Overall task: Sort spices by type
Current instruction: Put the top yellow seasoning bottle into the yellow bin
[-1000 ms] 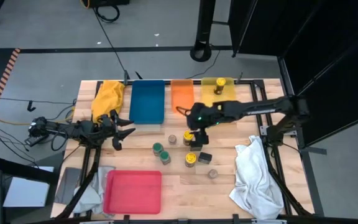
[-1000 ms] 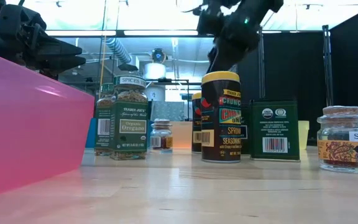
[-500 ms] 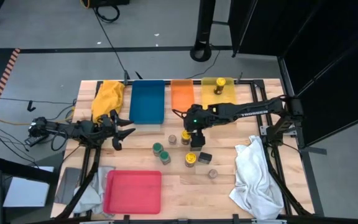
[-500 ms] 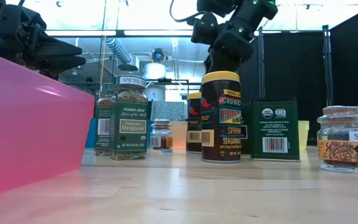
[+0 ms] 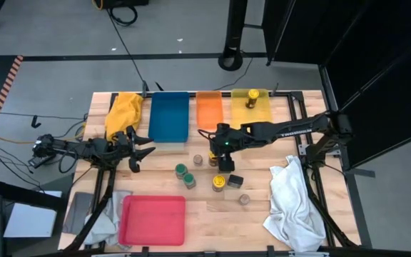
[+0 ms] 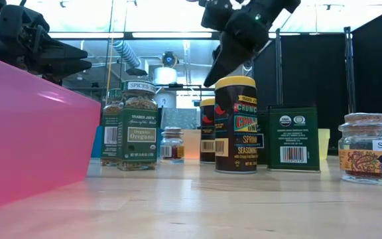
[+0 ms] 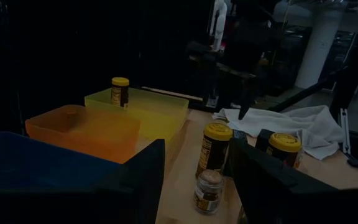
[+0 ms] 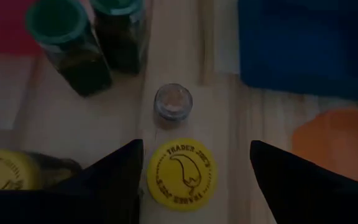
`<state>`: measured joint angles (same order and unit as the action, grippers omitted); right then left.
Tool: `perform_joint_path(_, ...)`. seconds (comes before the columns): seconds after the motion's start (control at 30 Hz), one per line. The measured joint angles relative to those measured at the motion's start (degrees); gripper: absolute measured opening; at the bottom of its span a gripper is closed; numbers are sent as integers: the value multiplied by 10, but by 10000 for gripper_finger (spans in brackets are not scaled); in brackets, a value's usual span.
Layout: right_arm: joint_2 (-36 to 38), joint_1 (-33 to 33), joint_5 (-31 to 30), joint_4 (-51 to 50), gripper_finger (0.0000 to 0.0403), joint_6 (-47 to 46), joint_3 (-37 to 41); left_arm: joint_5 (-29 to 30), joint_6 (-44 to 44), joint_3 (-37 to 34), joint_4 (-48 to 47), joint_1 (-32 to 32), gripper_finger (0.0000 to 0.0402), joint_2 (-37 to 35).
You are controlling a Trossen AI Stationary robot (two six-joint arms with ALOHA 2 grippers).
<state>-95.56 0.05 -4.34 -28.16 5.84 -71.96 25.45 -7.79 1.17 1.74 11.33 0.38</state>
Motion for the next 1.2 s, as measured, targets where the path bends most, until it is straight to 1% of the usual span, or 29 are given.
perform_joint_path(0.1,-9,0,2,6,311,-17,0,2,0,0,-1,0,184,0)
perform_joint_path(0.37,-45,-7,31,12,312,-18,0,1,0,0,-3,0,184,8)
perform_joint_path(0.6,-75,-12,30,10,304,-17,0,1,0,0,-2,0,184,11)
perform_joint_path(0.73,-74,-14,21,14,289,-17,0,1,0,0,-2,0,184,11)
perform_joint_path(0.9,-71,-14,20,7,237,-16,0,1,0,0,-1,0,184,11)
perform_joint_path(1.1,-70,-14,24,1,235,-14,0,1,0,0,-1,0,184,11)
perform_joint_path(1.2,-70,-14,8,-1,235,-8,0,1,0,0,0,0,184,11)
